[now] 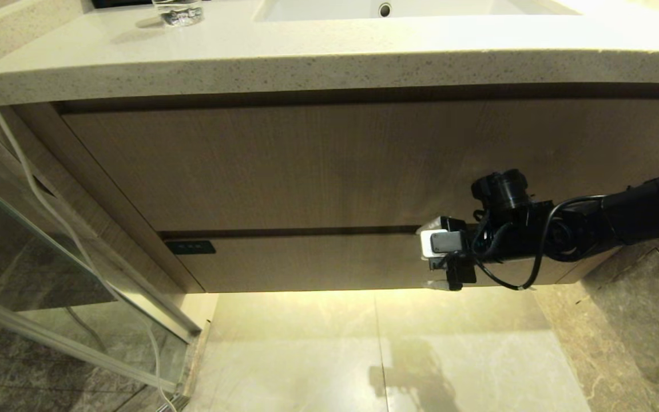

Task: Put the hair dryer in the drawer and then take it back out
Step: Pull open the drawer

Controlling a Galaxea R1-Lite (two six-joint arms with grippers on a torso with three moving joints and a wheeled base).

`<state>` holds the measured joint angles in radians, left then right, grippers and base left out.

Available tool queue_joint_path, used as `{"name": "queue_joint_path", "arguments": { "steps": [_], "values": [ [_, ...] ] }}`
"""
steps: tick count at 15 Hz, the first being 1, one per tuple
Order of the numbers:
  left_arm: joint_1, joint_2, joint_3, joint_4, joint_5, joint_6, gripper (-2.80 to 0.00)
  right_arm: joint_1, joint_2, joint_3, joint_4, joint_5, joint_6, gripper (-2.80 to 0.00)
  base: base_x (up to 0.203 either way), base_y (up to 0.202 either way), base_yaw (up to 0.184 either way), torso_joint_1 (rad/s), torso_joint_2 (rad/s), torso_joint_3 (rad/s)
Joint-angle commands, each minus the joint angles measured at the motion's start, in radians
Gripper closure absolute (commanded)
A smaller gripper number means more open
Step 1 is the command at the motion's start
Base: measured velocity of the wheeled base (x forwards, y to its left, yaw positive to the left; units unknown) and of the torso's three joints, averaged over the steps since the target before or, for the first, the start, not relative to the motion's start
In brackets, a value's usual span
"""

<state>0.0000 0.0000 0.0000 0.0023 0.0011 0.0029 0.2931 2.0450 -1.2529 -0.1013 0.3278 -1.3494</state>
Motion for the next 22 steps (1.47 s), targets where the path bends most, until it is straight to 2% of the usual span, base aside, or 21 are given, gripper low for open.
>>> {"name": "queue_joint_path", "arguments": {
  "steps": [1, 8, 22],
  "values": [
    [0.000, 0.000, 0.000, 0.001, 0.002, 0.000, 0.00, 0.003, 0.035, -0.014, -0.001, -0.004, -0.004, -2.80, 0.000, 0.000, 0.000, 0.000, 0.00, 0.000],
    [0.000, 0.000, 0.000, 0.001, 0.001, 0.000, 0.00, 0.005, 0.103, -0.080, -0.016, -0.005, 0.033, -2.80, 0.000, 0.000, 0.000, 0.000, 0.00, 0.000],
    [0.000, 0.000, 0.000, 0.001, 0.000, 0.000, 0.00, 0.008, 0.135, -0.085, -0.093, -0.006, 0.089, -2.80, 0.000, 0.000, 0.000, 0.000, 0.00, 0.000]
  ]
}}
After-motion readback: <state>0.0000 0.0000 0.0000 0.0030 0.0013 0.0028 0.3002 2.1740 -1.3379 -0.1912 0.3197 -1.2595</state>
